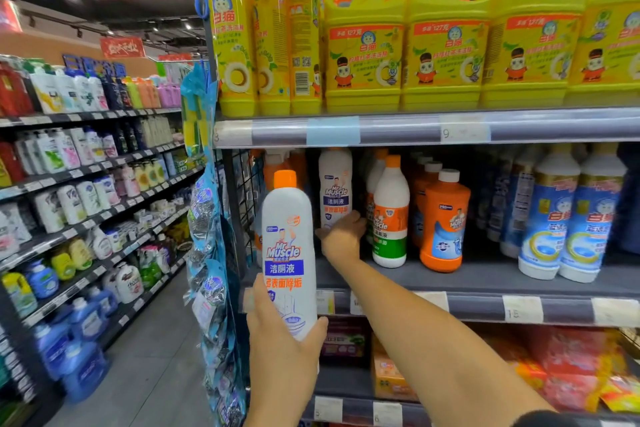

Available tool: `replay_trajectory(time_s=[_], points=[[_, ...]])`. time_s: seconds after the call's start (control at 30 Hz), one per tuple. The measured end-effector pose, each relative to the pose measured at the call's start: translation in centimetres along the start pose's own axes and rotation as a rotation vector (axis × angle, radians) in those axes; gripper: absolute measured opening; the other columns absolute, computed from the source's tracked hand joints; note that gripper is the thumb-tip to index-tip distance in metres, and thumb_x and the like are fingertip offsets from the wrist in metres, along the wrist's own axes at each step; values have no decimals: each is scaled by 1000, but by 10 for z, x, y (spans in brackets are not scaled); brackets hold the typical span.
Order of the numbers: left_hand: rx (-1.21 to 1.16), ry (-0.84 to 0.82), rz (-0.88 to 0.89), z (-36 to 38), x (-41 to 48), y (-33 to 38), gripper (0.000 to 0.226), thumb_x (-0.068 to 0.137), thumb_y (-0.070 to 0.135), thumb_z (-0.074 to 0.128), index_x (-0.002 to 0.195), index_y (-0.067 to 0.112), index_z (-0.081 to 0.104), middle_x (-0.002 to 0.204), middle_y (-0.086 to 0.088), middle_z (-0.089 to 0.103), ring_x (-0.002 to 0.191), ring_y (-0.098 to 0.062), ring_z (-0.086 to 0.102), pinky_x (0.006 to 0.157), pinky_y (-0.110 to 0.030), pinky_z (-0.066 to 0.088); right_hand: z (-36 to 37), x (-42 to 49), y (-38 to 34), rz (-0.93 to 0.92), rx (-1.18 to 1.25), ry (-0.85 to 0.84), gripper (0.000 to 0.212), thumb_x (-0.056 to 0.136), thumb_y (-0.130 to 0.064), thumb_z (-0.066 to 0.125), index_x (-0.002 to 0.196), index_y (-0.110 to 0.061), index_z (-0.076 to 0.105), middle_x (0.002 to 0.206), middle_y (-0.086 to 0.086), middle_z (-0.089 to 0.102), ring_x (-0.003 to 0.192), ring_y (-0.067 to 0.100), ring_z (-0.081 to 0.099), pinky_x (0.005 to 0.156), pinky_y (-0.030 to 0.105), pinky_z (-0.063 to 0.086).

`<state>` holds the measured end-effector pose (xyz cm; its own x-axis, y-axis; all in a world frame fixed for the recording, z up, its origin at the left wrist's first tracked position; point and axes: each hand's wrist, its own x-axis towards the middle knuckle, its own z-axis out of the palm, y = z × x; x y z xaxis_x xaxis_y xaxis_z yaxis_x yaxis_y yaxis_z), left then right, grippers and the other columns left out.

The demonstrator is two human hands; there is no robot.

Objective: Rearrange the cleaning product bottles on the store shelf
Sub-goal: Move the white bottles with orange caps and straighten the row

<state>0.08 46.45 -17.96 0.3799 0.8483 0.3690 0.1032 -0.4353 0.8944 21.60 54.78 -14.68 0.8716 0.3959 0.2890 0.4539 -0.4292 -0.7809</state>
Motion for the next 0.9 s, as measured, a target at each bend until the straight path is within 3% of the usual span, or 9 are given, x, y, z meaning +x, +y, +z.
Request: replay_trajectory(time_s=[0.13, 0.23, 0.37, 0.6, 0.8, 0.9], points=[[143, -90, 36, 12, 16, 9, 103, 77, 29, 76, 151, 34, 5, 120, 1, 40, 102, -15, 50, 79, -29, 48, -34, -36, 17, -105, -111, -154, 51, 86, -20, 65, 126, 0, 42, 130, 21, 42, 120, 34, 42, 100, 40, 38], [206, -93, 53, 26, 28, 16, 100, 76, 31, 76, 149, 33, 7, 111, 0, 41, 95, -16, 50, 75, -29, 47, -67, -75, 49, -238, -41, -113, 52, 87, -22, 66, 131, -10, 42, 128, 10, 46, 120, 25, 44, 99, 36, 43], [146, -48, 34, 47, 45, 18, 101, 75, 28, 79, 150, 27, 12, 114, 0, 39, 97, -16, 49, 78, -26, 41, -110, -101, 100, -431, -290, 42, 43, 90, -36, 59, 125, -14, 49, 118, 4, 54, 110, 21, 48, 93, 35, 44], [-16, 40, 3, 84, 70, 19, 88, 72, 21, 83, 141, 19, 28, 117, -5, 45, 103, -21, 53, 81, -32, 48, -134, -96, 157, -574, -664, -18, 59, 86, -49, 58, 134, -15, 52, 126, 2, 56, 120, 23, 49, 114, 44, 26], [-56, 91, 12, 105, 89, 22, 84, 69, 22, 85, 135, 17, 33, 118, -3, 44, 101, -17, 51, 80, -27, 46, -127, -93, 162, -575, -638, 44, 59, 76, -43, 73, 125, -15, 57, 115, 2, 60, 112, 23, 54, 113, 45, 25], [-54, 108, 15, 110, 97, 23, 79, 67, 21, 86, 129, 17, 37, 109, 2, 43, 84, -4, 48, 63, -9, 39, -126, -93, 161, -562, -610, 34, 58, 75, -41, 75, 125, -16, 56, 114, 1, 59, 112, 23, 54, 113, 45, 23]])
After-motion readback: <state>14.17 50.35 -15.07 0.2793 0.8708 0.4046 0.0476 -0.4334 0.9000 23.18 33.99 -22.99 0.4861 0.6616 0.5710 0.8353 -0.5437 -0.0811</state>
